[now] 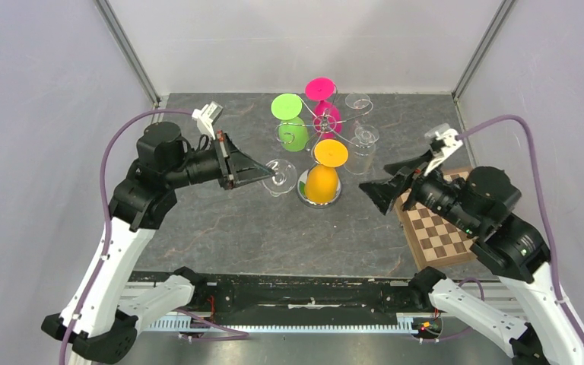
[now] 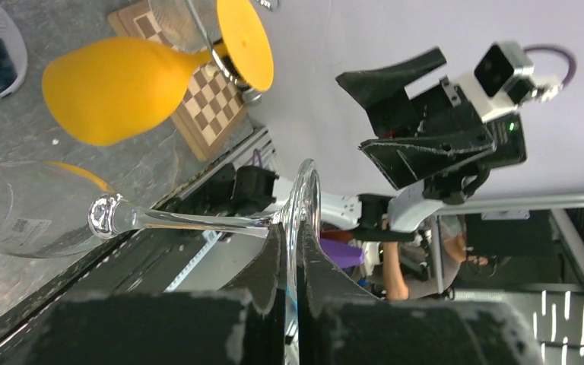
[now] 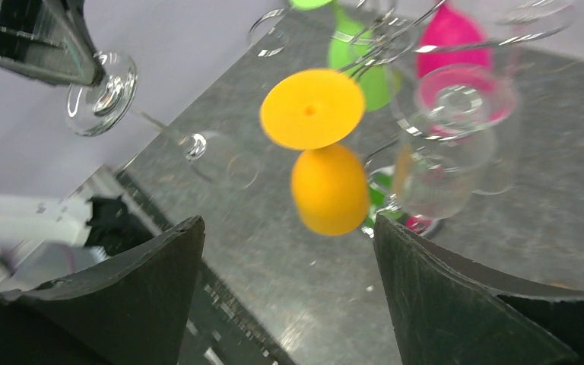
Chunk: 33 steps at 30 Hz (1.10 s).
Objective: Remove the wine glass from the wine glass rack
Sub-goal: Pick up the wine glass from the wine rack, then place the wine glass at the center of the board.
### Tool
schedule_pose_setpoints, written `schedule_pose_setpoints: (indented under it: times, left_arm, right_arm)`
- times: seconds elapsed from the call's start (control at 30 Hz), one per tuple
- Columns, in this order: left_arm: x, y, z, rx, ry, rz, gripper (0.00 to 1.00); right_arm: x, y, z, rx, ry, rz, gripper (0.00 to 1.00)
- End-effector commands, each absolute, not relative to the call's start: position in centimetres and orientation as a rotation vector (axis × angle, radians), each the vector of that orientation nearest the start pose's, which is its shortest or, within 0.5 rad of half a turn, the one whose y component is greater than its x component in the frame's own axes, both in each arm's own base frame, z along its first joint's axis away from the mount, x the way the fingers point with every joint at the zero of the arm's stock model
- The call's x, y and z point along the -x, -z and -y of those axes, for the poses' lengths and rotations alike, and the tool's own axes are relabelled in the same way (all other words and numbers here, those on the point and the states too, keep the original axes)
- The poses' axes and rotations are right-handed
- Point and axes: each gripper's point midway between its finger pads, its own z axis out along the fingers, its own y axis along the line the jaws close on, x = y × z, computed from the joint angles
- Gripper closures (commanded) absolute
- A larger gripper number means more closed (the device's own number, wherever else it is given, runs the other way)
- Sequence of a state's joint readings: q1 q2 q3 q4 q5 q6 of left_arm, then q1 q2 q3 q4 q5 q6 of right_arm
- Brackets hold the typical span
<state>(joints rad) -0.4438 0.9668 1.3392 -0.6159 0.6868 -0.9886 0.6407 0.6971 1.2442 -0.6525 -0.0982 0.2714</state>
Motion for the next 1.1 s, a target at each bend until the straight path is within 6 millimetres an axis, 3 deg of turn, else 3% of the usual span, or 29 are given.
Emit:
schedule_pose_setpoints:
  times: [0.0,0.2,0.43,0.67,1.07]
  left_arm:
    - [-13.7,-40.5,22.4,-0.233,1.519,-2.064,0.98]
    - [-12.1,-38.0,21.4,-0.348,1.351,-2.112,0.98]
    - [-11.3,-35.4,22.4,-0.490,1.221,-2.125,0.98]
    - [-9.7,-33.1,25.0,-0.661,1.094,-2.140,0.98]
    - [-5.6,-30.8,30.5,-1.011,0.771,-2.017,0.98]
  right_arm:
    - [-15.3,-36.6,-20.1,0.517,-0.987,-1.797,0.16]
    - [-14.5,-34.5,-21.5,0.507,-1.111,-1.833,0.17]
    - [-14.7,-31.5,-22.1,0.474,-1.142,-1.906,0.18]
    - [-14.3,-27.9,-22.2,0.384,-1.197,-1.965,0.19]
    - [-12.8,-24.7,-22.5,0.289,-1.313,-2.020,0.20]
